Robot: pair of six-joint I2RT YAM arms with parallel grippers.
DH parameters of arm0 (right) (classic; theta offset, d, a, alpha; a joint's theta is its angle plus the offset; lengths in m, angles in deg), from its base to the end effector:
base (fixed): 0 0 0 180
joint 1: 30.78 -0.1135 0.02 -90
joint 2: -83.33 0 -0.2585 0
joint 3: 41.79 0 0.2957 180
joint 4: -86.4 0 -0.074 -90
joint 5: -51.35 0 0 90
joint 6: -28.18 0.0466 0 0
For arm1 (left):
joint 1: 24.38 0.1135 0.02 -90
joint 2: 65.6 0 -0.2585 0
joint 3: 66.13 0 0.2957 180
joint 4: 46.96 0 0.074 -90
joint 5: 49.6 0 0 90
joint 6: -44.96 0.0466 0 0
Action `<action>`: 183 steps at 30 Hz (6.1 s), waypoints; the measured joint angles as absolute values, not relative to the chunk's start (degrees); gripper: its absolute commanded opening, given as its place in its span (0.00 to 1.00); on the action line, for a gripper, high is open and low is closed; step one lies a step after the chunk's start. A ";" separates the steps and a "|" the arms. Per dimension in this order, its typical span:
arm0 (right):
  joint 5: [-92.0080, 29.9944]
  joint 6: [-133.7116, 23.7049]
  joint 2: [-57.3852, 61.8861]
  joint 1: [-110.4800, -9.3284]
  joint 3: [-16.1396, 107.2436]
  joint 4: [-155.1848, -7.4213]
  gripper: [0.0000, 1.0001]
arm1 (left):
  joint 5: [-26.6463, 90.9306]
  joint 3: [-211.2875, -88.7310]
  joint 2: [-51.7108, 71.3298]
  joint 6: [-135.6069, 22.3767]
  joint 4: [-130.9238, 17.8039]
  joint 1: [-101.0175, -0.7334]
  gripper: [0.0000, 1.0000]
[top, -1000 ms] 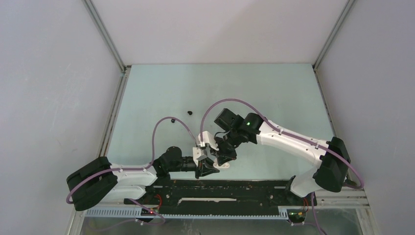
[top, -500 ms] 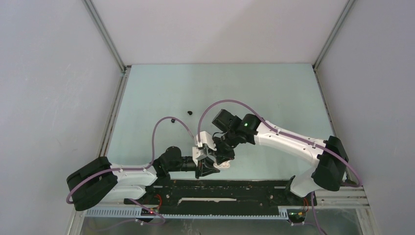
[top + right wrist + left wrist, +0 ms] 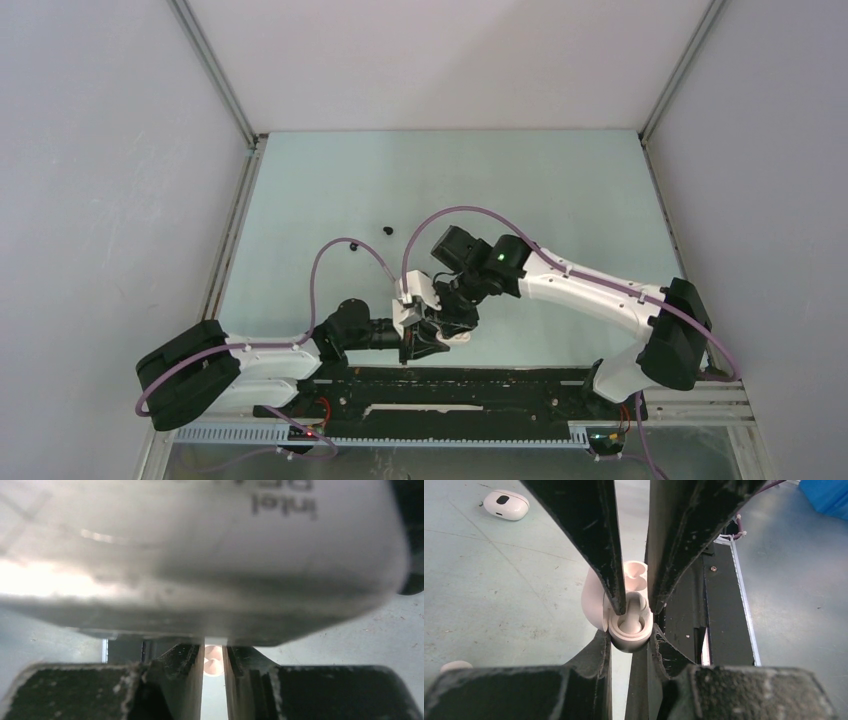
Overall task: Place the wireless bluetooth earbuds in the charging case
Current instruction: Place the earbud in the charging case, then pick up the earbud from the center of the board.
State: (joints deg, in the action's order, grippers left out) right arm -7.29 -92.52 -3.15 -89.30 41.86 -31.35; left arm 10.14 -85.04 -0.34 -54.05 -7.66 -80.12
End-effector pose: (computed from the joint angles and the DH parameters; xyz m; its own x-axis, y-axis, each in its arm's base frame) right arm 0.1607 0.3089 0.2537 0.0230 -0.7972 -0.6033 -0.9664 -0.1722 0.1907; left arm 0.1097 -0.2027 0.1203 -0.2241 0.0888 -0.9705 0.9723 0.0879 -0.2165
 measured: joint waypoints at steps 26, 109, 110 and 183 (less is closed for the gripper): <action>0.92 -86.77 9.14 -58.20 30.23 -43.42 0.15 | 22.40 -84.69 -9.04 -54.58 -13.32 -73.96 0.00; -17.24 -69.09 -20.76 -70.72 34.71 -64.86 0.37 | 54.18 -80.17 -24.56 -57.18 -26.72 -69.61 0.00; -17.00 -68.74 -21.42 -70.63 34.89 -64.73 0.36 | 54.18 -80.17 -24.58 -57.18 -26.70 -69.61 0.00; -7.99 -98.46 3.85 -84.34 36.37 -36.40 0.00 | 15.58 -84.82 -3.86 -52.52 -13.61 -78.59 0.00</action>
State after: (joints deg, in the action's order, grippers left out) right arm -7.99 -98.46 3.85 -84.34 36.37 -36.40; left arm 15.58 -84.82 -3.86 -52.52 -13.61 -78.59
